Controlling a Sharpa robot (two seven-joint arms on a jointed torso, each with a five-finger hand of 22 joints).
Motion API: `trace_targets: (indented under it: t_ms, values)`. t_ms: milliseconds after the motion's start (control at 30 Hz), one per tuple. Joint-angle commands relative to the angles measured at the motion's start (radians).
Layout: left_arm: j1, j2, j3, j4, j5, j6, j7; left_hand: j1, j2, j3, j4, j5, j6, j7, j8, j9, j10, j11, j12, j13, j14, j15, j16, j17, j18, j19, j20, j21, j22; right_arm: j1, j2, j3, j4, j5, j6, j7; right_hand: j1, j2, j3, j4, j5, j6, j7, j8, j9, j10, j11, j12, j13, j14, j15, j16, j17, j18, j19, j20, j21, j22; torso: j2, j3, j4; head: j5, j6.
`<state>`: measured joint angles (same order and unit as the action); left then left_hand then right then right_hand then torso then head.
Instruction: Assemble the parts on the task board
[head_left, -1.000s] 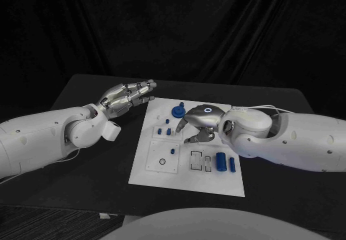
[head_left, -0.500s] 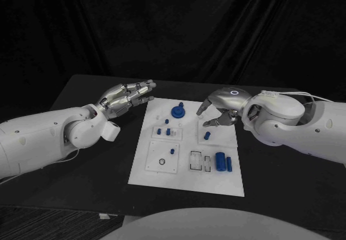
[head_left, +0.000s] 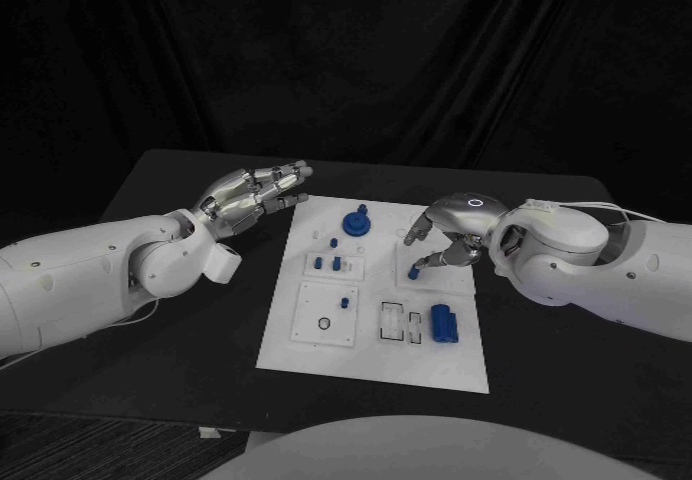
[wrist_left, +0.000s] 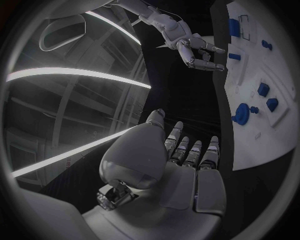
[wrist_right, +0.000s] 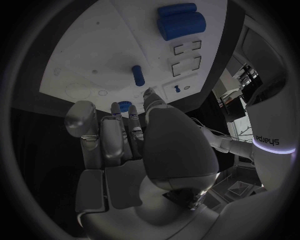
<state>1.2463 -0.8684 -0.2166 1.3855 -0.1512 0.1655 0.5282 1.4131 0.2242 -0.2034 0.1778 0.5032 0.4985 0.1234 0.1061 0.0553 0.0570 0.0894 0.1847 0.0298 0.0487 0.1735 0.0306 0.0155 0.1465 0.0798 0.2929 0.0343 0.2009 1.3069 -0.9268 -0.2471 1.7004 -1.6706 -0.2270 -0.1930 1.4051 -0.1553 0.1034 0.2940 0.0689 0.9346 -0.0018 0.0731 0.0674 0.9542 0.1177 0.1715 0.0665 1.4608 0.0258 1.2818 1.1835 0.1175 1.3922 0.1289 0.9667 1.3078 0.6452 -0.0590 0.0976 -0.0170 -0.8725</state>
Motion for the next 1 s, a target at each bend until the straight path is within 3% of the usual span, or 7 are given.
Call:
trace_targets:
  t_ms: [33,467,500,700,867,933,1000]
  values:
    - [-0.002,0.003,0.001,0.0,0.007,0.009,0.011,0.005,0.007,0.002,-0.001,0.003,0.003,0.002,0.005,0.001,-0.001,0.007,0.002,0.001,0.003,0.006,0.006,0.001,-0.013,0.006,0.001,0.001,0.001,-0.01,0.006,0.001,-0.006,-0.003,0.011,-0.005,-0.011,0.0,-0.005,-0.001,-0.004,0.002,0.003,-0.005,-0.001,0.009,-0.001,0.003,-0.001,0.002,0.004,0.005,0.0,-0.016,0.01,0.0,0.002,0.127,0.001,-0.0004,0.001,-0.003,0.0]
    - [-0.004,0.004,0.001,-0.001,0.007,0.011,0.011,0.005,0.007,0.002,-0.001,0.004,0.003,0.002,0.006,0.001,-0.001,0.007,0.003,0.001,0.003,0.007,0.006,0.001,-0.013,0.007,0.001,0.001,0.002,-0.052,0.039,0.001,-0.042,-0.003,0.048,0.001,0.003,0.02,0.004,-0.008,0.001,0.007,0.025,-0.005,0.0,0.063,-0.012,-0.005,-0.002,0.005,-0.005,0.001,-0.007,-0.014,0.014,-0.006,0.001,0.126,0.001,-0.001,0.0005,-0.001,0.0]
    - [-0.004,0.004,0.001,-0.001,0.007,0.011,0.011,0.005,0.007,0.002,-0.001,0.004,0.003,0.002,0.006,0.001,-0.001,0.007,0.003,0.001,0.003,0.007,0.006,0.001,-0.013,0.007,0.001,0.001,0.002,-0.054,0.041,0.001,-0.045,-0.003,0.05,0.001,0.025,0.028,0.012,-0.018,0.025,0.018,0.038,-0.001,0.001,0.073,-0.014,-0.01,-0.002,0.005,-0.006,-0.002,-0.011,-0.014,0.014,-0.007,-0.003,0.126,0.001,-0.001,0.0004,-0.001,0.0]
    - [-0.005,0.003,0.001,0.0,0.007,0.012,0.01,0.005,0.007,0.003,-0.001,0.004,0.003,0.002,0.006,0.001,-0.001,0.007,0.003,0.001,0.003,0.007,0.007,0.001,-0.013,0.007,0.001,0.001,0.002,-0.063,0.053,0.001,-0.062,-0.003,0.054,0.003,0.101,0.048,0.04,-0.061,0.109,0.049,0.05,0.004,0.004,0.102,-0.017,-0.027,-0.002,0.003,-0.01,-0.009,-0.018,-0.014,0.012,-0.011,-0.01,0.125,0.001,-0.0016,0.0009,-0.002,0.0]
    - [-0.005,0.003,0.001,0.0,0.007,0.013,0.009,0.005,0.007,0.003,-0.002,0.004,0.005,0.002,0.006,0.001,-0.001,0.008,0.003,0.001,0.003,0.007,0.007,0.001,-0.013,0.008,0.001,0.002,0.003,-0.067,0.059,0.001,-0.07,-0.003,0.036,0.012,0.128,0.055,0.06,-0.073,0.121,0.083,0.067,0.014,0.008,0.127,-0.024,-0.037,-0.003,0.003,-0.017,-0.01,-0.019,-0.014,0.013,-0.016,-0.008,0.126,0.001,-0.0018,0.0005,-0.002,0.0]
    - [-0.005,0.003,0.001,0.0,0.007,0.014,0.009,0.006,0.007,0.003,-0.002,0.005,0.004,0.002,0.006,0.001,0.0,0.008,0.003,0.001,0.003,0.007,0.007,0.001,-0.013,0.009,0.001,0.002,0.004,-0.068,0.061,0.001,-0.071,-0.003,0.022,0.018,0.15,0.061,0.082,-0.078,0.122,0.116,0.084,0.026,0.014,0.168,-0.038,-0.036,-0.002,0.006,-0.03,-0.005,-0.013,-0.015,0.018,-0.026,0.007,0.13,0.001,-0.0017,0.0007,-0.003,0.0]
    - [-0.005,0.004,0.001,0.0,0.007,0.015,0.008,0.006,0.007,0.003,-0.002,0.005,0.004,0.002,0.006,0.001,0.0,0.008,0.003,0.001,0.003,0.007,0.007,0.001,-0.013,0.009,0.001,0.002,0.004,-0.069,0.061,0.001,-0.071,-0.003,-0.004,0.027,0.157,0.059,0.093,-0.077,0.12,0.128,0.087,0.028,0.016,0.185,-0.044,-0.041,-0.003,0.01,-0.037,0.0,-0.006,-0.018,0.023,-0.032,0.024,0.134,0.001,-0.0015,0.001,-0.004,0.0]
